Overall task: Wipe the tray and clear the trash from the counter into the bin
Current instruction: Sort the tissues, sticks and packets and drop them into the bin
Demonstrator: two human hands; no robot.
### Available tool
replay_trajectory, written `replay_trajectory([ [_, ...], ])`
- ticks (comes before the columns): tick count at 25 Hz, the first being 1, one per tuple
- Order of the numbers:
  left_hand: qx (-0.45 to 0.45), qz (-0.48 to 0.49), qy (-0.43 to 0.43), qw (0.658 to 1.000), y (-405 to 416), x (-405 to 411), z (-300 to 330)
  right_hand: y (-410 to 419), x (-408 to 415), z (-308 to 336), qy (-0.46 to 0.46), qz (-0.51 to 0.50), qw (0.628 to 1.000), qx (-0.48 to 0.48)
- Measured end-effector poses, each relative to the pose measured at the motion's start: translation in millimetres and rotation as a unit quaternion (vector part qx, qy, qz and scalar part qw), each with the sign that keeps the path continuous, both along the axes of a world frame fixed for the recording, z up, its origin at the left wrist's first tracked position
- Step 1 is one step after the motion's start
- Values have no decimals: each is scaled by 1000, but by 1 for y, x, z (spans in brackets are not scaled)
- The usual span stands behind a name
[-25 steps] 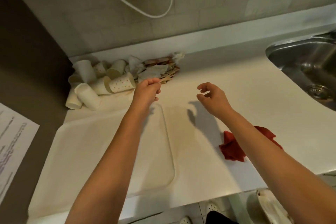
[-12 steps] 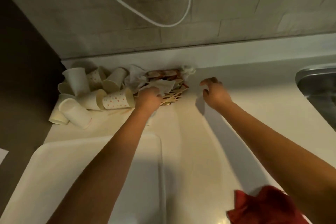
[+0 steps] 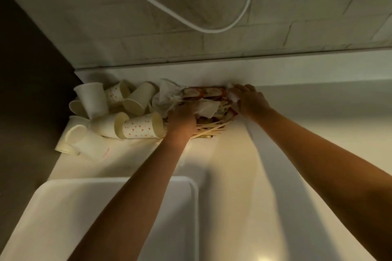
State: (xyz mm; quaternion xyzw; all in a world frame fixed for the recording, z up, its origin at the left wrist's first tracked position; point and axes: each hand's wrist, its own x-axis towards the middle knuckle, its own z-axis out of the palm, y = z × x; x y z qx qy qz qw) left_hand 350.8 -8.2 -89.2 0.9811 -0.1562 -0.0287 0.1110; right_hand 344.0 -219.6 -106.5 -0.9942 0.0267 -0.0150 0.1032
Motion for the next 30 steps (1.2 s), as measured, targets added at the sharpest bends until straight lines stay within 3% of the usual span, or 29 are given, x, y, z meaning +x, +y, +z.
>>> replay_trajectory([
  [5, -20, -3, -22, 1000, 12, 13, 8, 2, 7, -7, -42, -44, 995, 83],
  [12, -148, 35, -41, 988, 12, 8, 37, -8, -2, -5, -30, -132, 979, 154],
  [18, -257, 94, 40, 961, -2, -9, 58, -9, -28, 25, -86, -202, 957, 192],
  [23, -233, 91, 95, 963, -15, -37, 86, 10, -61, 55, -103, -199, 924, 310],
  [26, -364, 78, 67, 926, -20, -58, 100, 24, -89, 74, -144, -194, 908, 342],
  [28, -443, 98, 102, 885, -22, -82, 106, 31, -116, 79, -172, -196, 893, 367],
  [30, -480, 117, 200, 846, -24, -114, 105, 36, -147, 77, -194, -190, 882, 386],
])
